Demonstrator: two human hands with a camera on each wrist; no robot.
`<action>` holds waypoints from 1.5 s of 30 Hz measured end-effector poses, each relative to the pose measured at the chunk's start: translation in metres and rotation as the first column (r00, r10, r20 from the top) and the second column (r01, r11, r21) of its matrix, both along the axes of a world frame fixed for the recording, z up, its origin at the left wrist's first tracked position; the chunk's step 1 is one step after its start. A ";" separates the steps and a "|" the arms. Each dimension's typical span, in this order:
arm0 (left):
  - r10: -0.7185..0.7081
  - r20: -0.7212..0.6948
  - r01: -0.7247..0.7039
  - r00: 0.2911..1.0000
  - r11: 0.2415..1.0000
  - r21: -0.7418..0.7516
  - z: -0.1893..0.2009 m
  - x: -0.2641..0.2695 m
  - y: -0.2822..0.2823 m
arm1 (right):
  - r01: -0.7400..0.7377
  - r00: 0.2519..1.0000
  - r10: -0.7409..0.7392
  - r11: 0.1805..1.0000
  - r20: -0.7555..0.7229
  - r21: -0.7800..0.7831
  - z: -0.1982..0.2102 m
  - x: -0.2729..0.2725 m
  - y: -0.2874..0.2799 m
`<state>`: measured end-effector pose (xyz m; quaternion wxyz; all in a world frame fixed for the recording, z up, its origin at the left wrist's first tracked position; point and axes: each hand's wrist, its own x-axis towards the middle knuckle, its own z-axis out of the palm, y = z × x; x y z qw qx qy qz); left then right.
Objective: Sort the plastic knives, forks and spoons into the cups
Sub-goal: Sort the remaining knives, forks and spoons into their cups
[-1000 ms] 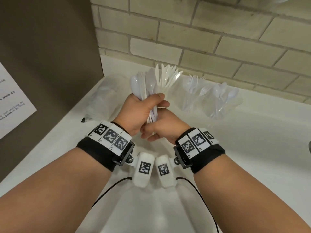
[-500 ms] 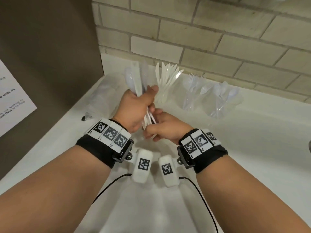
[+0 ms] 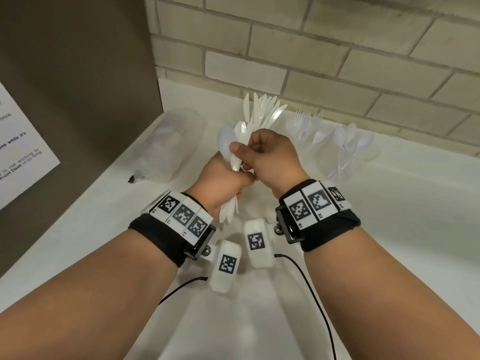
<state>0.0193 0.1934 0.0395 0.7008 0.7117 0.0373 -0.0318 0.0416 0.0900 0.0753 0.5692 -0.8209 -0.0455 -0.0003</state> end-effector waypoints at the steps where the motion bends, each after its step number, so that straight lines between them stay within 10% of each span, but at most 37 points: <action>1: -0.032 -0.014 0.030 0.999 0.997 -0.072 -0.001 -0.001 0.001 | -0.006 1.000 0.006 1.000 -0.001 -0.010 -0.001 0.001 -0.001; 6: -0.229 -0.086 0.153 0.970 0.843 -0.516 -0.006 -0.002 0.006 | -0.002 1.000 0.002 1.000 -0.020 0.012 -0.005 0.002 -0.010; 24: -0.096 -0.172 0.035 0.980 0.945 -0.326 -0.015 -0.001 -0.005 | 0.160 0.982 -0.155 0.987 -0.105 0.033 -0.012 0.008 -0.028; 30: -0.007 -0.180 -0.046 0.984 0.957 -0.288 -0.018 0.002 -0.001 | 0.342 0.936 -0.287 0.876 -0.203 0.340 0.000 0.007 -0.035; 36: -0.068 -0.135 0.011 0.989 0.924 -0.382 -0.013 0.002 -0.004 | 0.142 0.968 -0.126 0.988 -0.215 0.060 -0.013 0.002 -0.028; 45: -0.111 -0.222 -0.002 0.969 0.892 -0.453 -0.025 0.005 0.008 | 0.189 0.959 -0.163 0.977 -0.230 0.096 -0.021 0.009 -0.031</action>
